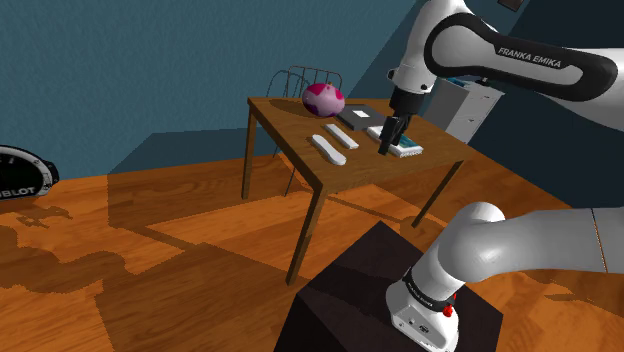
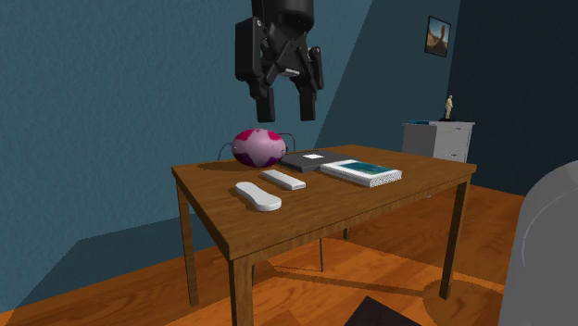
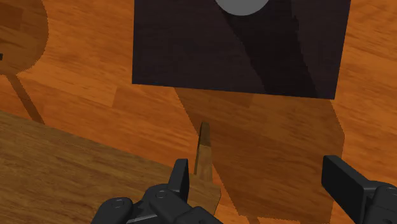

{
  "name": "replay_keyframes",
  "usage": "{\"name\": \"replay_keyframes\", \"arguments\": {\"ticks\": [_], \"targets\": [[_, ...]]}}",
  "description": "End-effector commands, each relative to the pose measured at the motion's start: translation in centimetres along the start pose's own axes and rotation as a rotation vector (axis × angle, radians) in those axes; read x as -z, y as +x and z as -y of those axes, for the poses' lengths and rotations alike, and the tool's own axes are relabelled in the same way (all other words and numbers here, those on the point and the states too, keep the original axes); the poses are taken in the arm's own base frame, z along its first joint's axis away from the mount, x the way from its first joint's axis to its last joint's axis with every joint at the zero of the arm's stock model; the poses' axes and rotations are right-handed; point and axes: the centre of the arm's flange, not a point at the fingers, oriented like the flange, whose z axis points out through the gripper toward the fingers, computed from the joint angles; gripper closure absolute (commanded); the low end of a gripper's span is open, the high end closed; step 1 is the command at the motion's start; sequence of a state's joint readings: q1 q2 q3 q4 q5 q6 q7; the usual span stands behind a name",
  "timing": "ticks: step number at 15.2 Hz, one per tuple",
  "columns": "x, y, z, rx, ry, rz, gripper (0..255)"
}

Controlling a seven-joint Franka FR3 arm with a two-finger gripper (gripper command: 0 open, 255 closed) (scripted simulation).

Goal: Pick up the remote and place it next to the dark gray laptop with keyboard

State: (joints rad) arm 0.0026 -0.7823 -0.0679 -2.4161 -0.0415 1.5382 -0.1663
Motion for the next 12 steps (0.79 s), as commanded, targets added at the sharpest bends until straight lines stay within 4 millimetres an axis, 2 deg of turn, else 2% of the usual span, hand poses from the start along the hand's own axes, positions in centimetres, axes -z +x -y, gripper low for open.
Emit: {"name": "replay_keyframes", "arguments": {"ticks": [1,12], "targets": [[0.0,0.0,0.0,0.000,0.000,0.000,0],[-5.8,10.7,-7.2,-0.103,0.003,-0.033,0]]}}
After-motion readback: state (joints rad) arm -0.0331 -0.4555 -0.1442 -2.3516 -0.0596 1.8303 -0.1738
